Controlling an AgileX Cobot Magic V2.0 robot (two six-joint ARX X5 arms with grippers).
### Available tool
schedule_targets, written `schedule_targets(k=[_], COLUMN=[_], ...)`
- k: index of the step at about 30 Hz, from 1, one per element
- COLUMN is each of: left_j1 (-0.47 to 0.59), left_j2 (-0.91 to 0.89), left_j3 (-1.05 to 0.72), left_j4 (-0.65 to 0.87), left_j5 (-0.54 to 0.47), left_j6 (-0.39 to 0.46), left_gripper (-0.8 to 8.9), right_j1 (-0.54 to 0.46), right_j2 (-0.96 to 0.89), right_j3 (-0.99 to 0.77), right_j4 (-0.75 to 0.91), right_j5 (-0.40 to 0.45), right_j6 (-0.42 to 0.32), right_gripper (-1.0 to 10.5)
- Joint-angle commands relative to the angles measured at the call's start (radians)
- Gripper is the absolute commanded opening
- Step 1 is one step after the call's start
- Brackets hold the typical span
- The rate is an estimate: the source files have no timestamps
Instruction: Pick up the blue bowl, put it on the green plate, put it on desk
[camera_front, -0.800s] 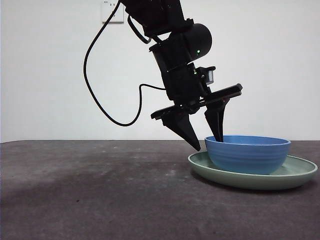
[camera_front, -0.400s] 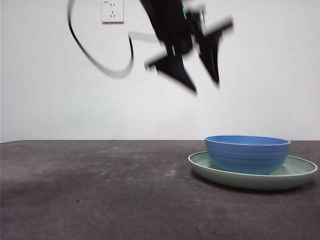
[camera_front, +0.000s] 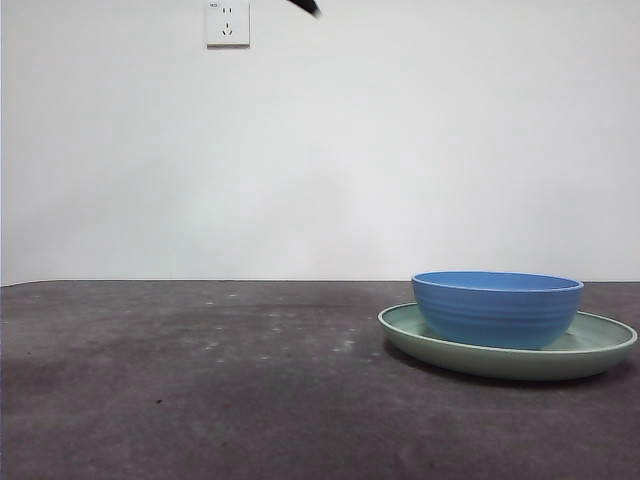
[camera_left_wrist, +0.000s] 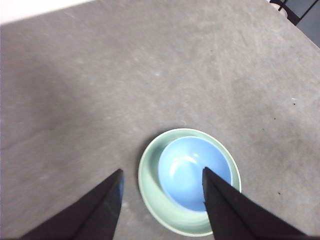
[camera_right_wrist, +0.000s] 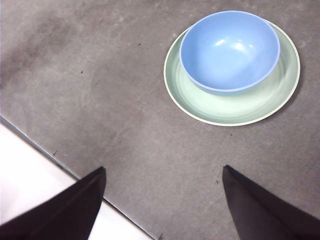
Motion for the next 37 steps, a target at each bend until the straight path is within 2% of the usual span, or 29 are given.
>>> schedule_targets(k=[1, 7, 11, 19, 25, 37], left_j1=[0.017, 0.067, 0.067, 0.067, 0.066, 0.066], left_j2=[-0.052, -0.275, -0.438, -0.679, -0.795, -0.816], left_j3=[-0.040, -0.349, -0.575, -0.883, -1.000, -1.005], left_j4=[-0.009, 0.070, 0.125, 0.150, 0.147, 0.142], left_j5=[0.001, 0.014, 0.089, 0.206, 0.296, 0.297], left_j6=[0.036, 0.040, 0.058, 0.091, 0.091, 0.090], left_gripper=[2.58, 2.57, 2.57, 2.51, 2.49, 2.49], right_j1=[0.003, 0.003, 0.003, 0.003, 0.003, 0.003], right_j2=[0.004, 0.004, 0.004, 0.004, 0.005, 0.005], right_j3=[0.019, 0.019, 0.019, 0.019, 0.019, 0.019], right_j4=[0.009, 0.009, 0.010, 0.010, 0.010, 0.010], right_j5=[0.003, 0.003, 0.003, 0.002, 0.001, 0.003], right_j6=[0.010, 0.010, 0.010, 0.010, 0.010, 0.051], right_gripper=[3.7, 3.7, 3.7, 3.7, 3.7, 3.7])
